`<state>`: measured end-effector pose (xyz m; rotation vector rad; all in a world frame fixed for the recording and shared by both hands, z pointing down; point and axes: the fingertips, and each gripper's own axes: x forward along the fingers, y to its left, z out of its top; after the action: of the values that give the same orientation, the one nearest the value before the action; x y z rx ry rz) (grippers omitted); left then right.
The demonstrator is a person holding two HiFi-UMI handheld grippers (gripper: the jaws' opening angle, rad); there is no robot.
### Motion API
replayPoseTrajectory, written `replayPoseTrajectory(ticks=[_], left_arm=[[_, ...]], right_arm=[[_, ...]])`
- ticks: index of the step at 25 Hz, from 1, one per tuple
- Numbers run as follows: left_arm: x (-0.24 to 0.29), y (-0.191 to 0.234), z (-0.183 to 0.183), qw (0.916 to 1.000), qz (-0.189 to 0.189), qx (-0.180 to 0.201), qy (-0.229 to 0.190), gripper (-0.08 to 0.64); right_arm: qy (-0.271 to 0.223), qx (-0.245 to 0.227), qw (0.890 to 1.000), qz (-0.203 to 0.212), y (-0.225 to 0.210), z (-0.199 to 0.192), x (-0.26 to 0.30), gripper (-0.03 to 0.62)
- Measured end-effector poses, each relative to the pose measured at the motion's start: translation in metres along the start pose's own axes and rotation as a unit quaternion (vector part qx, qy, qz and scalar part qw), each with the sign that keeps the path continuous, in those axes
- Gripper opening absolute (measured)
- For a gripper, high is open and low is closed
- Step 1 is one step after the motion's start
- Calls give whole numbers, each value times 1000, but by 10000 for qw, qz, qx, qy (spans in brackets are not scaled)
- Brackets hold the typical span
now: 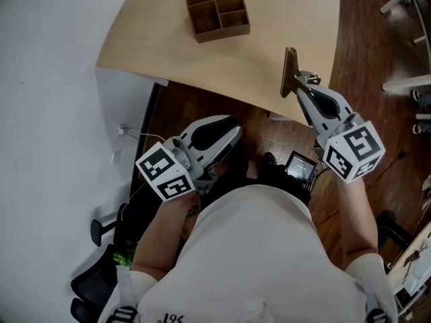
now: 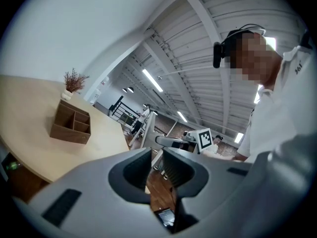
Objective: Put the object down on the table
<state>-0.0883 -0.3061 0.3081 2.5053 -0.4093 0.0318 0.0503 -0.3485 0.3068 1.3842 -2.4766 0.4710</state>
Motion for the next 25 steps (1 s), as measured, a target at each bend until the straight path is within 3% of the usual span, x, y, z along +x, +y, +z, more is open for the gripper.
replayPoseTrajectory(ticks=[6,16,25], left_arm=[[-2,25,12,10000,-25,-81,21,71],[31,88,26,9985,449,-249,-161,71],[49,113,40,9968,722,-140,-302,71]], right_arm=[[77,-207,9998,-11,-4,12,31,5],[324,-696,9958,504,-46,30,121,5],[487,-837,9917,841,-54,29,162,3]])
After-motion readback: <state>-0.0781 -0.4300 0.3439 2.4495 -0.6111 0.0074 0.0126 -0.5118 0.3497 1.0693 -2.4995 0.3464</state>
